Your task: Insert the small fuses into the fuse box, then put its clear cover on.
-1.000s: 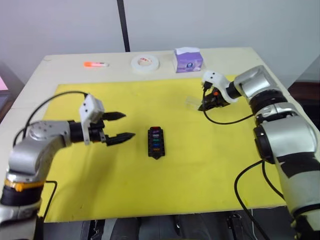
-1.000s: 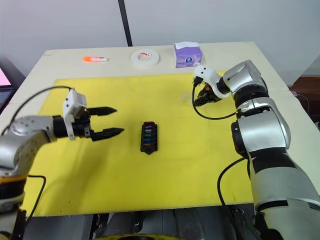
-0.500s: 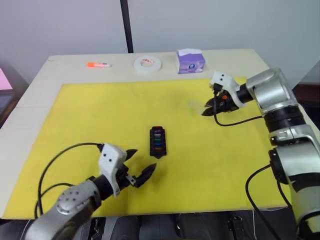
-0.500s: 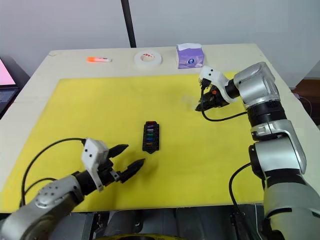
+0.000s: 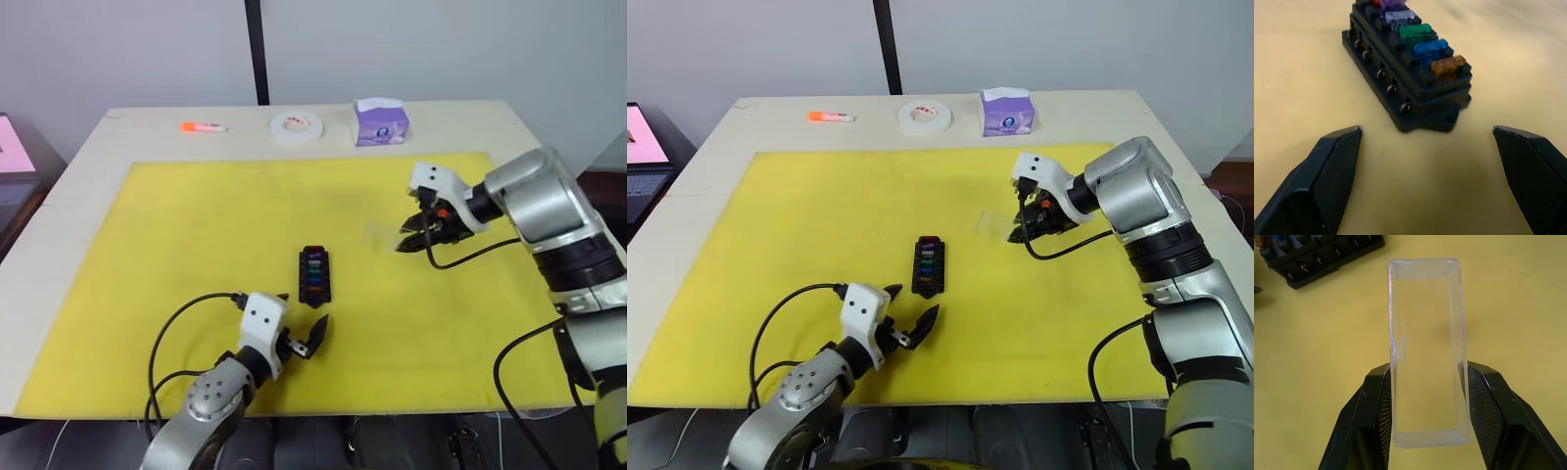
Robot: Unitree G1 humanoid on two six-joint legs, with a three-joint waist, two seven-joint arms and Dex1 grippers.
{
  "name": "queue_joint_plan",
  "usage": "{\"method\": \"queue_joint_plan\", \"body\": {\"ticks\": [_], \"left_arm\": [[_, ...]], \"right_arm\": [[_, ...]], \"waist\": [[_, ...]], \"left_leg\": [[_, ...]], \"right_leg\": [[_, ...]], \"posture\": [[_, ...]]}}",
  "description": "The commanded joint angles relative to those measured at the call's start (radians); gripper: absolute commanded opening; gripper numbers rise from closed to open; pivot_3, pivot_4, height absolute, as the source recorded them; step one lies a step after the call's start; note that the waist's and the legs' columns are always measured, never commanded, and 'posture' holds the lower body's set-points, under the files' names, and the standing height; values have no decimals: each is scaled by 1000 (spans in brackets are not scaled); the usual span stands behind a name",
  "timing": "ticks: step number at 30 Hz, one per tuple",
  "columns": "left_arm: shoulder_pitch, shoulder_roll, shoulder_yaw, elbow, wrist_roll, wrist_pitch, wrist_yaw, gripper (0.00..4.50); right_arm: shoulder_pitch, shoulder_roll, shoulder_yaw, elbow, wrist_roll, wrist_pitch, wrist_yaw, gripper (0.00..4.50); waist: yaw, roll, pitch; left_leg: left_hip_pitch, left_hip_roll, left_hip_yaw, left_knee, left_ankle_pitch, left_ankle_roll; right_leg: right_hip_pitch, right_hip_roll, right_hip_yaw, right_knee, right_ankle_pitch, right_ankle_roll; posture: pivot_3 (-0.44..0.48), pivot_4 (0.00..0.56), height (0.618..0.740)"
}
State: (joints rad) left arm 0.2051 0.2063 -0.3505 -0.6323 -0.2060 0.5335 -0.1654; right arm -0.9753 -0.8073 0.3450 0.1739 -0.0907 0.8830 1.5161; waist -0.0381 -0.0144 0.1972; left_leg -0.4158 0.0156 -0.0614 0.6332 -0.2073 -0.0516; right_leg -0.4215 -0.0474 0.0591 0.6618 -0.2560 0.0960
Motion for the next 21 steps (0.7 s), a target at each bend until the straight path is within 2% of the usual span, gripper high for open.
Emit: {"method": "queue_joint_plan", "body": {"ticks": [1, 11, 14, 18, 21], "left_arm": [[-12, -36, -38, 56, 30, -36, 11, 4500], [-126, -123, -19, 227, 111, -95, 53, 4500], [-146, -134, -7, 257, 118, -95, 53, 3897], [-161, -139, 13, 278, 120, -96, 48, 2672], [-171, -144, 34, 291, 110, -93, 45, 2649]], "right_arm": [[-2, -31, -8, -37, 27, 11, -16, 1835], [20, -53, -1, -70, 79, 48, -67, 1835], [24, -57, 3, -75, 91, 55, -81, 1835], [20, -58, 7, -67, 100, 55, -100, 1835], [13, -62, 14, -58, 104, 50, -109, 1835]], "waist": [[1, 0, 0], [10, 0, 0], [16, 0, 0], [21, 0, 0], [21, 0, 0]], "left_leg": [[0, 0, 0, 0, 0, 0], [2, 0, 0, 0, 0, 0], [5, 0, 0, 0, 0, 0], [7, 0, 0, -1, 0, 0], [7, 0, 0, -1, 0, 0]], "right_leg": [[0, 0, 0, 0, 0, 0], [3, 0, 0, -2, 0, 0], [6, 0, 0, -3, 0, 0], [10, 0, 0, -7, -2, 3], [11, 0, 0, -10, -1, 3]], "posture": [[0, 150, 740], [0, 150, 740], [0, 150, 740], [0, 150, 740], [0, 150, 740]]}}
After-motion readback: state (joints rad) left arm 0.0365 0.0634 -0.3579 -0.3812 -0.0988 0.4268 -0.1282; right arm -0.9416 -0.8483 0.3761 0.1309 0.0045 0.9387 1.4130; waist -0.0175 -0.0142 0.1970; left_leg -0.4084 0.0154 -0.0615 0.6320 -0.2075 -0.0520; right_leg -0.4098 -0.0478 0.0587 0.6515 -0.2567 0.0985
